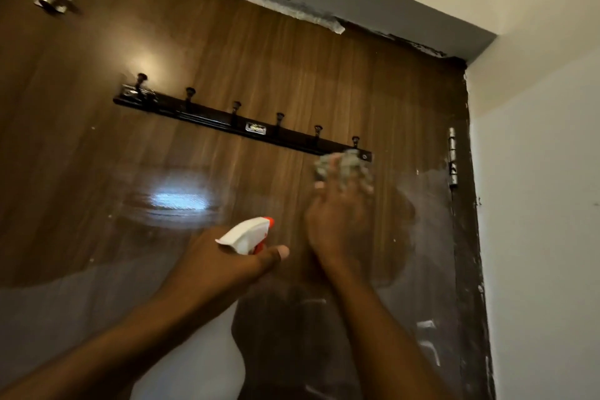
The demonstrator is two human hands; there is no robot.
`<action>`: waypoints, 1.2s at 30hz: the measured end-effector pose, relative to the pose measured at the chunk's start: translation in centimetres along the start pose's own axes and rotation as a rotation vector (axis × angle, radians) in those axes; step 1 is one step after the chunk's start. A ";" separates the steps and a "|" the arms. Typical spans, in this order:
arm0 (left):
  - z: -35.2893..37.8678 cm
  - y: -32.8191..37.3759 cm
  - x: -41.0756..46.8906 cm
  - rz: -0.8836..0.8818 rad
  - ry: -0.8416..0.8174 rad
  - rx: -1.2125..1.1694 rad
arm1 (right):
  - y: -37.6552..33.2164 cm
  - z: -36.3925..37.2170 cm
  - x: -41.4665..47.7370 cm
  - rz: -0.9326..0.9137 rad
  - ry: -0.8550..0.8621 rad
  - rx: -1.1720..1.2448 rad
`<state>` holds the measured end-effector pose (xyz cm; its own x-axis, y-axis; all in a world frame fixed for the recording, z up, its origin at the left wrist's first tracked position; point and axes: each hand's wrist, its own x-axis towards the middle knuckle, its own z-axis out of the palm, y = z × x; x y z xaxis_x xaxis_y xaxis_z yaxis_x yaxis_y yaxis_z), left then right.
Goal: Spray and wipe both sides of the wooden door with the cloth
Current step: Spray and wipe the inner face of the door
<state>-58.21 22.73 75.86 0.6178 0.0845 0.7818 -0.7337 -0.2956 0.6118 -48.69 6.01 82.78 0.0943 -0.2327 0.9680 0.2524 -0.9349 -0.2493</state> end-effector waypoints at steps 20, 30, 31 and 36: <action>7.4 2.2 -1.9 0.023 0.009 0.055 | 14.3 -2.7 6.2 -0.382 -0.046 -0.070; 8.4 2.3 -3.2 -0.021 -0.074 0.056 | 18.7 -3.4 10.4 -0.105 -0.055 -0.142; 8.7 2.3 -3.4 -0.027 -0.094 0.043 | 19.4 -3.5 8.7 -0.105 -0.069 -0.129; 10.8 3.0 -4.8 -0.031 -0.113 0.000 | 23.8 -4.3 -1.6 -0.014 -0.168 -0.042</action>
<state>-60.31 11.21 72.69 0.6685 -0.0140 0.7436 -0.7133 -0.2949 0.6358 -46.99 -17.01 75.44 0.2516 -0.1750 0.9519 0.2147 -0.9489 -0.2312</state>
